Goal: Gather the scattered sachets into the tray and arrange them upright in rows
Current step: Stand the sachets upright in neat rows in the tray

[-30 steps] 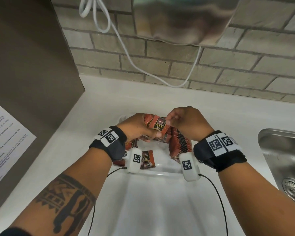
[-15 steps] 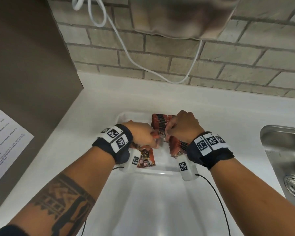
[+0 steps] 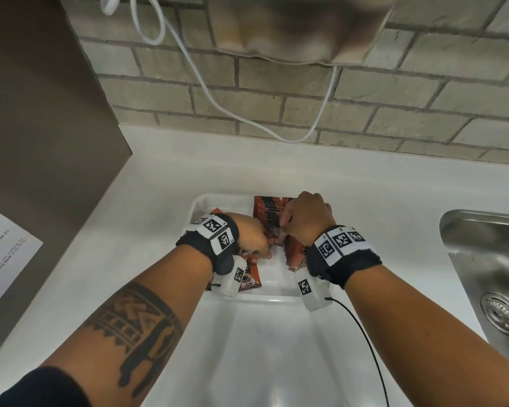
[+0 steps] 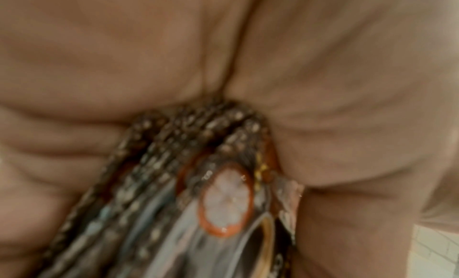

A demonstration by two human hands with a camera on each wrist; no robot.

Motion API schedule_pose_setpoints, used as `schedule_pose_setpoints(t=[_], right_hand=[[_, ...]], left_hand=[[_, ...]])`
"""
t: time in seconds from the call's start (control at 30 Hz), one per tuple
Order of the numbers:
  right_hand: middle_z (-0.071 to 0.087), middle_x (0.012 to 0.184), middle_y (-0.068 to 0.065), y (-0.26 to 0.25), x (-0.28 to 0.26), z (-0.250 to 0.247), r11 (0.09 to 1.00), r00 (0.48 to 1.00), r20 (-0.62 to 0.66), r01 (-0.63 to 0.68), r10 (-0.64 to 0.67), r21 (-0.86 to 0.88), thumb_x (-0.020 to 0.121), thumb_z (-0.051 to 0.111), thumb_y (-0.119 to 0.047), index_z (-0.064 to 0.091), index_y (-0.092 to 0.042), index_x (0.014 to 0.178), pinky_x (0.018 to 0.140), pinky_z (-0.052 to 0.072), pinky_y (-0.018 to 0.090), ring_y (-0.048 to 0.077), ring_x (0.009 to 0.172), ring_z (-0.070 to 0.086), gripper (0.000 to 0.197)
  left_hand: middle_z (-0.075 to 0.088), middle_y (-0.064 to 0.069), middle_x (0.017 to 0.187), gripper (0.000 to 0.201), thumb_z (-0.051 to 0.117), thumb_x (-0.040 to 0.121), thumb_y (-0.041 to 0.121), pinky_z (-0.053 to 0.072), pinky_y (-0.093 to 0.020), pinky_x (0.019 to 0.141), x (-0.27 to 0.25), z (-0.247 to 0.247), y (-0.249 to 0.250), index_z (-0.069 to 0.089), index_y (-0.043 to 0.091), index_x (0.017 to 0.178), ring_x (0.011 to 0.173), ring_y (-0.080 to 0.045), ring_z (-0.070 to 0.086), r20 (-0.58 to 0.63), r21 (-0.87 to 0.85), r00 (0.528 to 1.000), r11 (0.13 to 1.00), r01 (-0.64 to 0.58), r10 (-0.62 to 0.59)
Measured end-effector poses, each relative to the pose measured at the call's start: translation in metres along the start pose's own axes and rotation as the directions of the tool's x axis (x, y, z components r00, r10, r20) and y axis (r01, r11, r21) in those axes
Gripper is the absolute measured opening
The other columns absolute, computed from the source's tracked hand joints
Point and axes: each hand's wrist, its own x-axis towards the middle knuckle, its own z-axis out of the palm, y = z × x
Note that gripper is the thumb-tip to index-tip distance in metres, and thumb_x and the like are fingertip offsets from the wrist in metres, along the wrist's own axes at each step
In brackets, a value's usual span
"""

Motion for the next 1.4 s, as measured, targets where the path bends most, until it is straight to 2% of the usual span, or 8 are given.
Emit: schedule_pose_setpoints(t=[0.3, 0.43, 0.67, 0.77, 0.9, 1.03, 1.17, 1.4], right_hand=[[0.06, 0.109, 0.001, 0.0, 0.002, 0.001, 1.0, 1.0, -0.016, 0.01, -0.01, -0.01, 0.078, 0.075, -0.037, 0.071, -0.02, 0.1, 0.095, 0.047, 0.041, 0.023, 0.108, 0.056, 0.029], [0.062, 0.108, 0.001, 0.0, 0.0, -0.003, 1.0, 1.0, -0.002, 0.019, -0.019, 0.022, 0.077, 0.076, -0.039, 0.071, -0.02, 0.098, 0.096, 0.047, 0.043, 0.023, 0.108, 0.056, 0.029], [0.061, 0.082, -0.017, 0.009, -0.013, -0.022, 0.953, 0.996, -0.081, 0.066, -0.043, 0.297, 0.084, 0.073, -0.027, 0.067, -0.031, 0.074, 0.084, 0.049, 0.03, 0.013, 0.092, 0.061, 0.012], [0.063, 0.081, -0.017, 0.012, -0.027, -0.032, 0.887, 0.993, -0.092, 0.112, -0.078, 0.449, 0.089, 0.07, -0.032, 0.071, -0.025, 0.088, 0.064, 0.039, 0.016, 0.001, 0.079, 0.059, 0.008], [0.074, 0.083, -0.005, 0.006, -0.042, -0.033, 0.763, 0.986, 0.0, 0.129, -0.167, 0.633, 0.088, 0.071, -0.044, 0.07, -0.024, 0.097, 0.073, 0.049, 0.021, 0.008, 0.079, 0.069, 0.022], [0.075, 0.08, 0.003, 0.002, -0.04, -0.033, 0.623, 0.982, -0.042, 0.149, -0.182, 0.768, 0.086, 0.078, -0.022, 0.069, -0.011, 0.099, 0.079, 0.056, 0.034, 0.016, 0.07, 0.071, 0.019], [0.075, 0.079, 0.004, 0.004, -0.037, -0.037, 0.625, 0.982, -0.086, 0.174, -0.168, 0.761, 0.085, 0.079, -0.015, 0.072, -0.013, 0.092, 0.077, 0.056, 0.034, 0.015, 0.066, 0.07, 0.01], [0.073, 0.08, -0.006, 0.005, -0.04, -0.046, 0.759, 0.983, -0.06, 0.171, -0.171, 0.629, 0.084, 0.078, -0.022, 0.075, -0.024, 0.085, 0.069, 0.047, 0.018, 0.003, 0.071, 0.065, 0.003]], left_hand=[[0.073, -0.006, 0.115, 0.042, 0.065, 0.091, 0.046, 0.05, -0.029, 0.079, -0.002, 0.002, -0.001, 0.072, 0.014, 0.118, 0.102, -0.023, 0.066, -0.014, 0.034, 1.0, 0.999, 0.012, -0.011], [0.075, -0.007, 0.108, 0.038, 0.065, 0.092, 0.042, 0.047, -0.026, 0.067, -0.004, 0.002, -0.001, 0.075, 0.009, 0.109, 0.081, -0.018, 0.061, 0.017, 0.014, 1.0, 1.0, 0.004, -0.004], [0.072, -0.005, 0.101, 0.03, 0.072, 0.086, 0.031, 0.055, -0.034, 0.083, -0.017, -0.005, -0.019, 0.073, 0.011, 0.107, 0.09, -0.022, 0.065, -0.068, -0.122, 0.997, 0.992, -0.039, 0.031], [0.073, -0.015, 0.102, 0.031, 0.074, 0.09, 0.016, 0.059, -0.037, 0.082, -0.024, -0.004, -0.034, 0.067, -0.001, 0.114, 0.091, -0.031, 0.071, -0.093, -0.572, 0.987, 0.804, -0.161, 0.131], [0.073, -0.017, 0.114, 0.037, 0.074, 0.088, 0.012, 0.059, -0.043, 0.091, -0.038, 0.002, -0.037, 0.066, 0.004, 0.123, 0.107, -0.03, 0.071, -0.257, -0.831, 0.934, 0.437, -0.345, 0.249], [0.073, -0.015, 0.117, 0.035, 0.074, 0.087, 0.015, 0.06, -0.047, 0.089, -0.042, 0.006, -0.032, 0.067, 0.015, 0.121, 0.109, -0.03, 0.071, -0.32, -0.85, 0.915, 0.353, -0.392, 0.246], [0.075, -0.009, 0.11, 0.035, 0.07, 0.086, 0.008, 0.062, -0.039, 0.082, -0.047, 0.008, -0.034, 0.065, 0.016, 0.119, 0.103, -0.026, 0.072, -0.307, -0.88, 0.906, 0.274, -0.387, 0.291], [0.074, -0.002, 0.1, 0.038, 0.075, 0.085, -0.003, 0.06, -0.028, 0.074, -0.04, 0.012, -0.036, 0.065, 0.018, 0.115, 0.091, -0.016, 0.07, -0.366, -0.734, 0.868, 0.469, -0.491, 0.337]])
